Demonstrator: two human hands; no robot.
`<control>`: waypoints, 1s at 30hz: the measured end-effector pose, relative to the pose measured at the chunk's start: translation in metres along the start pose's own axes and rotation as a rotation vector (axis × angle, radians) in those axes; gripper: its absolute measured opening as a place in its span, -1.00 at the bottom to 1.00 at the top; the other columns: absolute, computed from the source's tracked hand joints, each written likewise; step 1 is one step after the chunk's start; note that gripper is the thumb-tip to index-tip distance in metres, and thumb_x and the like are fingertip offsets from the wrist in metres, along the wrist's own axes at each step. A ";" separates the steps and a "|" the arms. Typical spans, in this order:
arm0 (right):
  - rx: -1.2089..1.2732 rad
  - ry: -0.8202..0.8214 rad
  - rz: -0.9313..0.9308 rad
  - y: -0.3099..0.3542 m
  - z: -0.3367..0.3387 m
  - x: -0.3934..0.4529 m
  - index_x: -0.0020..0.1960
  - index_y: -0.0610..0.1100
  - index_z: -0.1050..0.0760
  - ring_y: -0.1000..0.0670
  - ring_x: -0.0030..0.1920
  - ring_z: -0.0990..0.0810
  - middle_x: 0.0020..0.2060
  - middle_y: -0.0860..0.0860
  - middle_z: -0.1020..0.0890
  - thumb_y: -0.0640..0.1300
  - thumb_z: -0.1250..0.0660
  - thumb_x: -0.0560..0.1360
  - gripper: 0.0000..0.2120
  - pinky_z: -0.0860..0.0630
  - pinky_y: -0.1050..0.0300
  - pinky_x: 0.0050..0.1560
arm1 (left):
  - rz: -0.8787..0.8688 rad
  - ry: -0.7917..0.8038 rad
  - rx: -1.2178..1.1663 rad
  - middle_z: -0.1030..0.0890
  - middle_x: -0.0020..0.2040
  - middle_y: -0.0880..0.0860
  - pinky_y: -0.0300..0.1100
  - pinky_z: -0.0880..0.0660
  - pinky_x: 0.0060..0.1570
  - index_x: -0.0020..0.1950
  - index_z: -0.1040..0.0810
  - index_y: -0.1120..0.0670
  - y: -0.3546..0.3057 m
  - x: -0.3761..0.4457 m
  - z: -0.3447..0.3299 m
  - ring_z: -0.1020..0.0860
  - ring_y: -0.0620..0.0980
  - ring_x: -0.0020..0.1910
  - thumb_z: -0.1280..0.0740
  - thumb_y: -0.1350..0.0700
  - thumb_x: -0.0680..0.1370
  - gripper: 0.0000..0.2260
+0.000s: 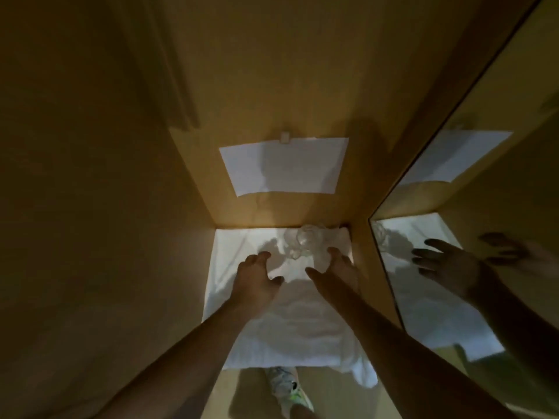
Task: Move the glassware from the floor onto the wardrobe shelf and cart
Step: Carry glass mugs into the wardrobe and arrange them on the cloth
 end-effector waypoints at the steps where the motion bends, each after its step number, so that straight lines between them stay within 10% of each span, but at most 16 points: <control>1: 0.030 -0.018 -0.047 -0.003 -0.005 0.020 0.43 -0.12 -0.34 -0.16 0.25 -0.53 0.27 -0.14 -0.54 0.11 -0.48 0.45 -0.33 -0.48 0.02 0.22 | 0.010 0.012 -0.012 -0.50 0.39 0.12 -0.12 -0.37 0.33 0.50 -0.38 0.07 0.000 0.021 -0.008 -0.45 0.12 0.37 -0.45 -0.08 0.52 -0.40; 19: 0.531 -0.254 -0.470 -0.077 -0.108 0.268 0.58 -0.08 -0.12 -0.15 0.39 -0.44 0.45 -0.12 -0.38 0.09 -0.64 0.29 0.04 -0.42 0.11 0.21 | 0.234 0.311 -0.264 -0.52 0.37 0.10 -0.12 -0.39 0.26 0.43 -0.46 0.01 0.049 0.233 -0.195 -0.46 0.08 0.36 -0.42 -0.08 0.54 -0.51; 25: 0.535 -0.309 -0.390 -0.092 -0.109 0.282 0.47 -0.06 -0.31 0.00 0.13 -0.53 0.21 -0.01 -0.53 -0.15 -0.62 0.34 -0.20 -0.50 0.07 0.16 | 0.236 0.361 -0.276 -0.63 0.24 0.02 -0.30 -0.29 0.01 0.17 -0.60 0.03 0.044 0.226 -0.211 -0.56 0.00 0.22 -0.30 -0.12 0.62 -0.72; 30: 0.557 -0.370 -0.405 -0.090 -0.095 0.247 0.45 -0.11 -0.35 -0.11 0.31 -0.49 0.34 -0.07 -0.50 -0.09 -0.65 0.30 -0.18 -0.46 -0.07 0.32 | 0.278 0.309 -0.298 -0.65 0.15 0.05 -0.18 -0.47 0.13 0.12 -0.63 0.06 0.051 0.199 -0.178 -0.61 0.06 0.14 -0.29 -0.14 0.63 -0.70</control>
Point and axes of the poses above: each hand's wrist, its own x-axis towards the middle knuckle, its own z-axis out of the back of the hand, y = z × x, the point moved 5 cm from there along x, towards the middle knuckle
